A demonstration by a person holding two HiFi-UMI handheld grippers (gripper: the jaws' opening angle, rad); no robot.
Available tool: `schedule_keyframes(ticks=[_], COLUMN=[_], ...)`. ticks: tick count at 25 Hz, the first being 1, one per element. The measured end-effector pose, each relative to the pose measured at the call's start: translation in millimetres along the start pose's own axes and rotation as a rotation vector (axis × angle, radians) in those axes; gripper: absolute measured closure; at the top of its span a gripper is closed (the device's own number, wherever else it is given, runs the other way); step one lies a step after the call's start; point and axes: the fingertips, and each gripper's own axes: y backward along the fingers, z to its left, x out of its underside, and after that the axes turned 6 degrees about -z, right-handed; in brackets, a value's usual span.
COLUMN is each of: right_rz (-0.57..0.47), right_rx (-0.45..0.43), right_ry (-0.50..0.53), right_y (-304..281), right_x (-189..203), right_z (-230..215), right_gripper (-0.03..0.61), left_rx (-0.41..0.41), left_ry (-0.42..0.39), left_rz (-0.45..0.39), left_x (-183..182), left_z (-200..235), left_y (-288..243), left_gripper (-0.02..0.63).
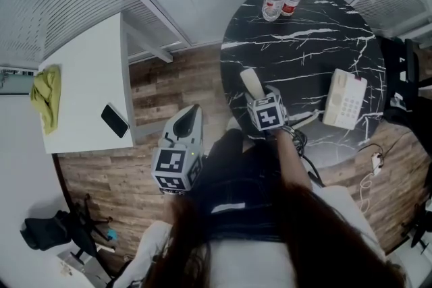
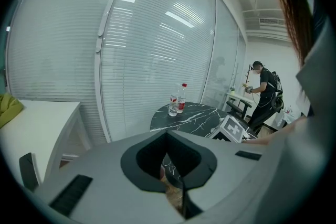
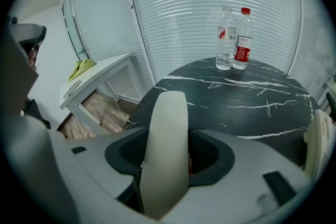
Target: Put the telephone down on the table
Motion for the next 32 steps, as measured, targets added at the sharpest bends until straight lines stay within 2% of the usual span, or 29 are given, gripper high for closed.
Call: schedule_keyframes(ticks=[25, 32], right_rz=[0.017, 0.027], right_rx=[0.028, 0.028], right_ry=[0.013, 0.019], right_y=[-12, -13], right_x=[2, 3], right_z=[-2, -2], right_gripper=[0.347, 0.347], left_rx=[0.095, 0.153], left_ry=[-0.054, -0.078], left_rz=[0.003, -0.006], left_x=[-13, -17], left_z=[5, 1], left_y=[-28, -35], left_gripper=[0.614, 0.614])
